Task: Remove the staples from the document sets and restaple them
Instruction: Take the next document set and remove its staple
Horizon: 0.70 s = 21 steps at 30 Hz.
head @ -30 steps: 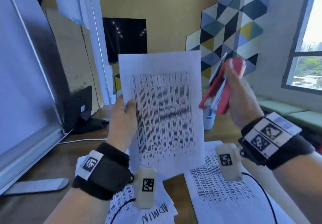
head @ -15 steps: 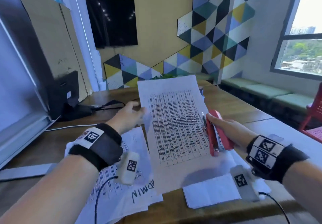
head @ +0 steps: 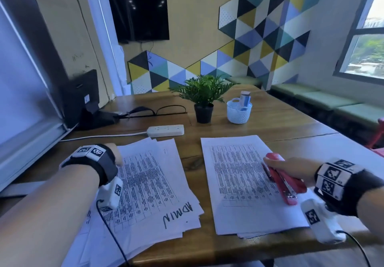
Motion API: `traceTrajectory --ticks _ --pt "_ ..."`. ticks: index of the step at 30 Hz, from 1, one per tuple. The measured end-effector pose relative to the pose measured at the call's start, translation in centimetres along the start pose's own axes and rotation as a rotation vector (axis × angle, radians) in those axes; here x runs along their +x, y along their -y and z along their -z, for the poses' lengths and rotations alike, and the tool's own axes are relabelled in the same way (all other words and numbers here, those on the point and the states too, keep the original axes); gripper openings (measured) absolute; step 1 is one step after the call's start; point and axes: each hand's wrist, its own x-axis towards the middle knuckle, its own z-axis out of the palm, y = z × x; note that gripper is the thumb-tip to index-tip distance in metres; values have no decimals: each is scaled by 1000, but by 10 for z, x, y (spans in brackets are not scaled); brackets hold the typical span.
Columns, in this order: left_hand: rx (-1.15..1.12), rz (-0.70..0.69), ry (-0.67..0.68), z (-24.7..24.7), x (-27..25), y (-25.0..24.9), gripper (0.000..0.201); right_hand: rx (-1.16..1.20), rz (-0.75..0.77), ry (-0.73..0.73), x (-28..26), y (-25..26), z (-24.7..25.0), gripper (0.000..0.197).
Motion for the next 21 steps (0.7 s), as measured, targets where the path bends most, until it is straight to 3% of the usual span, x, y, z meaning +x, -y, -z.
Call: traceTrajectory --ticks 3,6,11,14,18,21 --pt "-49 46 27 -5 -12 2 66 -114 31 -68 6 7 6 123" --pt "-204 122 30 -7 -15 5 85 -147 134 -117 -4 30 2 124" --pt "-396 194 -6 -10 -9 17 111 -33 207 -88 -30 82 -28 78" --pt "-455 198 -205 -9 -7 13 71 -28 261 -78 -29 101 -50 89" --pt "-678 38 -397 9 -18 14 33 -21 358 -3 -39 123 -79 77" --pt "-933 -160 -534 22 -38 20 43 33 409 20 -44 134 -95 70"
